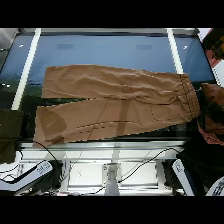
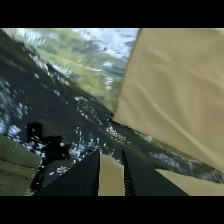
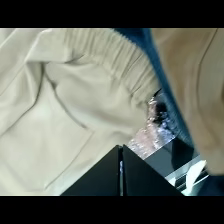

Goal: Fold the clothes and pants, and hang the long-sleeved shirts on hangers.

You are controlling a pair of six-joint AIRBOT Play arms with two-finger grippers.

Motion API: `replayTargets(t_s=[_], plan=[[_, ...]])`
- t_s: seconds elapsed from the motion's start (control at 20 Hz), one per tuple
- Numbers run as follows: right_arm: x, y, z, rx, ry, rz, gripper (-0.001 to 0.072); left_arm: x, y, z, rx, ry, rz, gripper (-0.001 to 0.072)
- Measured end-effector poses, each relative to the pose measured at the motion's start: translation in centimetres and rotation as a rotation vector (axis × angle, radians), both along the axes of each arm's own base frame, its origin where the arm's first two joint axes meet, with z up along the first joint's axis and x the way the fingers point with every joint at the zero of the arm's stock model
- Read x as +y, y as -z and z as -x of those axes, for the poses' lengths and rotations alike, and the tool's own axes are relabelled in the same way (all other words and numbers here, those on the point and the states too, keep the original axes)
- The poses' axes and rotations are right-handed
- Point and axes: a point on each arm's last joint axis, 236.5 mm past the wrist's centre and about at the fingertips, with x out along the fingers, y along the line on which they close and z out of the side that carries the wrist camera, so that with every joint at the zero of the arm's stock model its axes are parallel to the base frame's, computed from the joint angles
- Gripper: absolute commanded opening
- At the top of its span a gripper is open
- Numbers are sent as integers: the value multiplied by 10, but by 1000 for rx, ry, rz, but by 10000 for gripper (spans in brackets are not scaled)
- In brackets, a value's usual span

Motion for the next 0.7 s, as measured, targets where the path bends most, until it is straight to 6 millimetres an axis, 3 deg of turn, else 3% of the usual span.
replayTargets(t_s=[0.05, 0.2, 0.5, 0.65, 0.7], plan=[[11, 2, 4, -12, -8, -5, 44, 3, 8, 0, -1, -17, 2, 167], [29, 15, 20, -20, 8, -19, 306, 12, 25, -2, -17, -62, -8, 167], [42, 54, 45, 16, 160, -108, 351, 26, 36, -8, -47, -110, -36, 167], [40, 70, 47, 15, 258, -146, 357, 30, 41, -10, -43, -104, -47, 166], [38, 74, 45, 7, 291, -159, 404, 30, 44, -10, -38, -99, -49, 166]])
